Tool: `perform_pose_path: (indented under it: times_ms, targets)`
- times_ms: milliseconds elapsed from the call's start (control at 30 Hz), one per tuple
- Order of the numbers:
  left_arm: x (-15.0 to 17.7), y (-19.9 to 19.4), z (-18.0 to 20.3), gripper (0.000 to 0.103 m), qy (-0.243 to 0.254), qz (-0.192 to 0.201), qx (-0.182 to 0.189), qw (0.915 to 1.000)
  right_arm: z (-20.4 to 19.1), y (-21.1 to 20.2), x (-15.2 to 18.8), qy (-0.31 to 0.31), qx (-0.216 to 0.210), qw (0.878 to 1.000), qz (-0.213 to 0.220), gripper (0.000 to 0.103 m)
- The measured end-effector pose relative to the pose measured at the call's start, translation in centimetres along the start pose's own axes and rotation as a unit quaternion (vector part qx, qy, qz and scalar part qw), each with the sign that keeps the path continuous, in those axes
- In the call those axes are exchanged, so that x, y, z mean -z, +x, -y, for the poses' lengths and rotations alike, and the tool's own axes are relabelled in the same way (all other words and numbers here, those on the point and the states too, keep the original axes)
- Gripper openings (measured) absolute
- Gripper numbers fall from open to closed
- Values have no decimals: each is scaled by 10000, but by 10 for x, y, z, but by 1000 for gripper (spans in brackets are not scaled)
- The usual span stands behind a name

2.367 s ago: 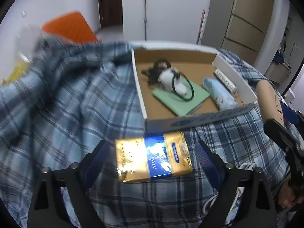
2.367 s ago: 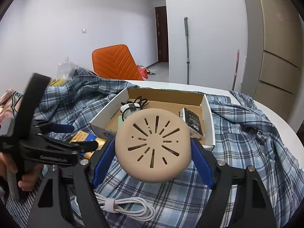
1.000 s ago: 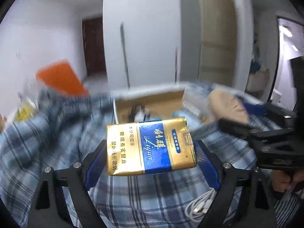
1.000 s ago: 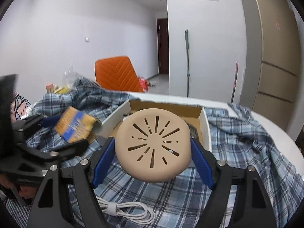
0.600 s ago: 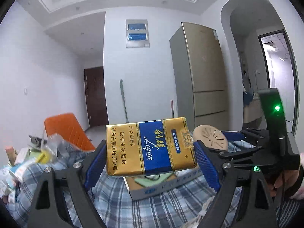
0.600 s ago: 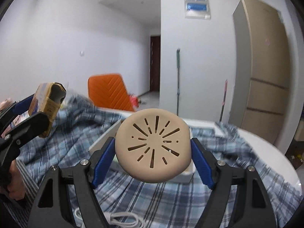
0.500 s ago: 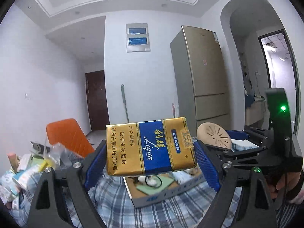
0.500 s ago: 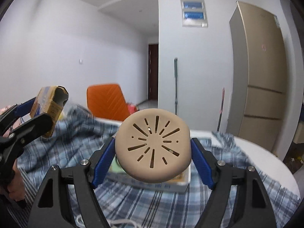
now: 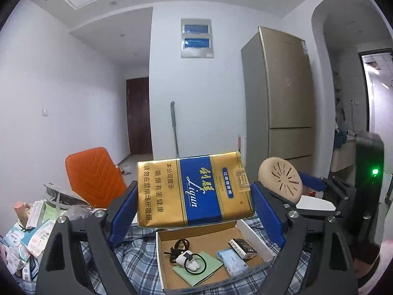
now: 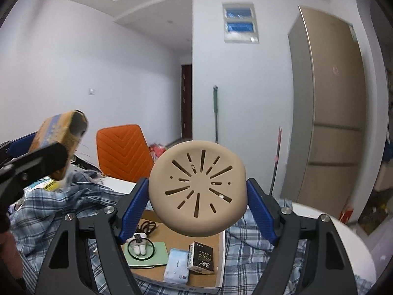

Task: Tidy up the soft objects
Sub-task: 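Lift and carry the Liqun pack and beige pad over the box with both grippers, then open both grippers to drop the Liqun pack and beige pad into the box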

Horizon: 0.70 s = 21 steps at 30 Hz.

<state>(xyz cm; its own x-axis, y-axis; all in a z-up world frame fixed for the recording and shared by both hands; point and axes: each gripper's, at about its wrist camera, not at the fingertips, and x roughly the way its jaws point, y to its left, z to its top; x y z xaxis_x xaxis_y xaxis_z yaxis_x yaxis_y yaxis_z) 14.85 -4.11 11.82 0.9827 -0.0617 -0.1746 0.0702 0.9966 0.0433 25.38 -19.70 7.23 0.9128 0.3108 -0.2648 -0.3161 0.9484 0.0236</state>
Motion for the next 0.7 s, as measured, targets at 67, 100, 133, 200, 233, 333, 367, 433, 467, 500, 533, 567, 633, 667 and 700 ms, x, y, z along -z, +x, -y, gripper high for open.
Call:
perform_pose_path:
  times_ms: [67, 100, 133, 200, 233, 333, 367, 433, 467, 500, 533, 567, 633, 667, 700]
  targets:
    - [-1, 14, 2, 90, -37, -125, -62, 9999, 9, 15, 7, 120, 43, 9998, -172, 77]
    - [-1, 22, 2, 90, -62, -207, -61, 9997, 12, 20, 11, 148, 66, 9996, -248, 77]
    - [0, 28, 3, 90, -94, -291, -40, 9995, 15, 26, 15, 158, 78, 9993, -325, 77]
    - [4, 42, 4, 90, -147, -469, -15, 9988, 21, 37, 27, 198, 133, 9985, -485, 77]
    - [7, 50, 3, 90, -128, -538, -16, 9985, 23, 43, 33, 227, 107, 9977, -627, 77]
    - [16, 65, 2, 90, -20, -626, -75, 9980, 23, 61, 47, 249, -30, 9948, -988, 77]
    - [21, 72, 1, 90, -50, -748, -31, 9972, 21, 66, 52, 241, -69, 9937, -1096, 77]
    - [30, 85, -2, 90, -108, -929, -23, 9956, 17, 73, 60, 211, -143, 9916, -1268, 77]
    - [34, 89, -2, 90, -107, -979, -37, 9951, 15, 75, 64, 174, -178, 9907, -1337, 77]
    - [38, 95, -3, 90, -101, -1050, -56, 9944, 13, 77, 67, 118, -209, 9899, -1399, 77]
    - [43, 102, -6, 90, -106, -1144, -86, 9933, 11, 77, 70, 72, -231, 9892, -1445, 77]
    - [47, 108, -7, 90, -114, -1222, -102, 9924, 8, 79, 73, 28, -290, 9881, -1510, 77]
    - [55, 120, -12, 90, -157, -1456, -96, 9892, 2, 83, 80, -34, -598, 9834, -1713, 77]
    - [60, 127, -15, 90, -211, -1613, -67, 9867, -2, 86, 84, -67, -776, 9801, -1827, 77]
    - [63, 132, -17, 90, -255, -1685, -50, 9854, -7, 89, 86, -130, -891, 9771, -1926, 77]
